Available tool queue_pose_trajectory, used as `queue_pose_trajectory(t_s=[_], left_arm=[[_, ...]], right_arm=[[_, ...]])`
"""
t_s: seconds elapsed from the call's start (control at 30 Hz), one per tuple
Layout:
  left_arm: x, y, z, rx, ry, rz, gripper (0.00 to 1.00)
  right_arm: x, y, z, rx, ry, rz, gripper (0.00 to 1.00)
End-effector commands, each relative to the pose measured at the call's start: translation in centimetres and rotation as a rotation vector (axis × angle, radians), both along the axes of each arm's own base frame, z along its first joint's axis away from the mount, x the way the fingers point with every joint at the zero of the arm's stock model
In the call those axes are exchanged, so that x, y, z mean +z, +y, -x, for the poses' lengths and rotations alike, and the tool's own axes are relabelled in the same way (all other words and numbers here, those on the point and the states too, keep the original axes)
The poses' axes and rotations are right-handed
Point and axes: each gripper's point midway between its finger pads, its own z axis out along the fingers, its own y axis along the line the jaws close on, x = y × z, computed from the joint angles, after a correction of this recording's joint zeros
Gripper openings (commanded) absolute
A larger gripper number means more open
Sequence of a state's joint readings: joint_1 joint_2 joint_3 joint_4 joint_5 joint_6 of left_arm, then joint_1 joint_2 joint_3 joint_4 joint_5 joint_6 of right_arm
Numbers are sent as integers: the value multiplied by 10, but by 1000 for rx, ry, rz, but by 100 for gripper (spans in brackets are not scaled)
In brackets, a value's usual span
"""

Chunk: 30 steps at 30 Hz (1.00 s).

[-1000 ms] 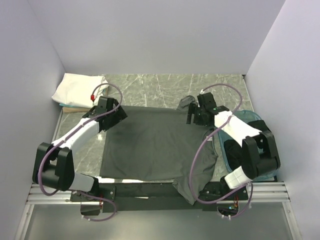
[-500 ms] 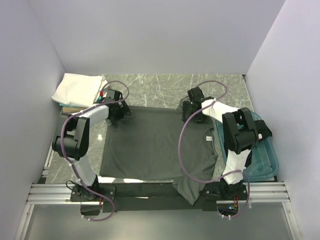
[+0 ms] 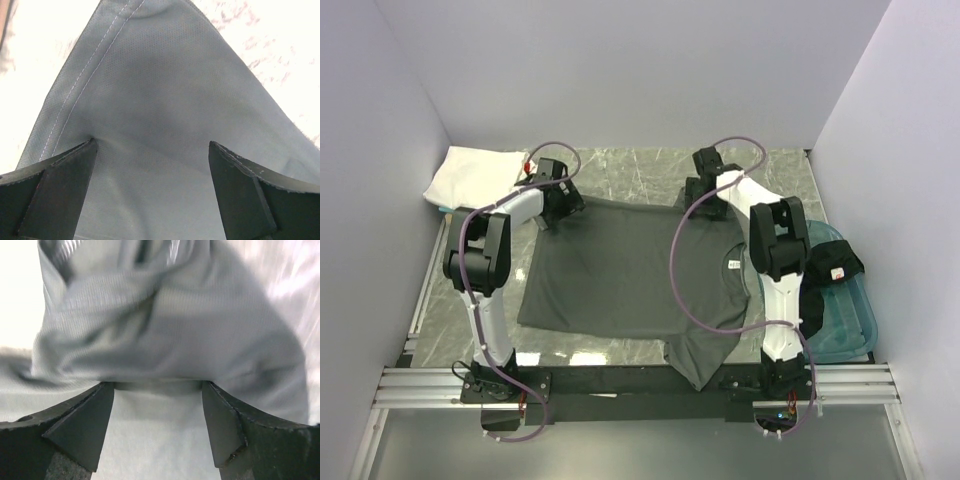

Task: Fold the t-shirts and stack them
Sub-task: Flatten the tshirt out

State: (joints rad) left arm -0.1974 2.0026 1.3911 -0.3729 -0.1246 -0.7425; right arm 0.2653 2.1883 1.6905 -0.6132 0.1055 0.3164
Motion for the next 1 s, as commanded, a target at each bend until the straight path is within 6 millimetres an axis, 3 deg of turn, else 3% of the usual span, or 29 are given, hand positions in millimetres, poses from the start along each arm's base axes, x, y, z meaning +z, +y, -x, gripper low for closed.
queue_pose_trajectory(t_s=[0.0, 0.03, 0.07, 0.13, 0.17, 0.2, 0.23, 0.33, 0.5, 0.6, 0.67, 0.7, 0.77, 0.8, 0.83, 0.87, 0.9, 0.93, 0.97], left_arm=[[-20, 5, 5, -16, 83, -22, 99], [-17, 5, -3, -15, 73, -23, 99], [-17, 5, -4, -14, 78, -23, 99], [-15, 5, -13, -20, 68, -18, 99], [-15, 3, -14, -27, 74, -11, 99], [-18, 2, -16, -34, 81, -10, 99], [-13, 0, -23, -38, 65, -6, 99], [-15, 2, -31, -32, 66, -12, 99], [-13, 5, -44, -24, 61, -6, 99], [4, 7, -53, -16, 40, -6, 99], [24, 2, -55, -25, 2, 17, 99], [44, 0, -50, -35, -30, 31, 99], [64, 0, -43, -29, -71, 32, 100], [80, 0, -29, -27, -93, 31, 99], [86, 3, -22, -13, -106, 15, 99], [92, 4, -12, 0, -112, 16, 99], [98, 5, 8, 4, -113, 16, 99], [100, 7, 20, 18, -109, 12, 99], [100, 8, 32, 40, -105, 21, 99]], right_arm=[[14, -7, -22, 22, 6, 18, 77], [3, -7, -25, 34, 32, 27, 77], [16, -8, -37, 34, 11, 20, 77], [4, -10, -47, 39, 34, 14, 77], [16, -13, -58, 35, 10, 5, 78], [6, -10, -60, 46, 31, -14, 78], [15, -10, -71, 48, 1, -25, 77], [15, -12, -79, 63, -10, -47, 76], [41, -5, -108, 108, -143, -93, 78], [81, -4, -116, 133, -221, -97, 79], [98, -5, -110, 144, -241, -88, 79], [131, -5, -106, 146, -295, -88, 79], [137, -8, -90, 139, -293, -65, 79], [172, -9, -78, 135, -355, -66, 80], [159, -3, -63, 150, -329, -65, 80], [163, -5, -53, 142, -341, -46, 80], [194, -5, -37, 142, -400, -53, 80], [176, -3, -19, 144, -371, -47, 80], [176, 4, -5, 152, -377, -44, 80]])
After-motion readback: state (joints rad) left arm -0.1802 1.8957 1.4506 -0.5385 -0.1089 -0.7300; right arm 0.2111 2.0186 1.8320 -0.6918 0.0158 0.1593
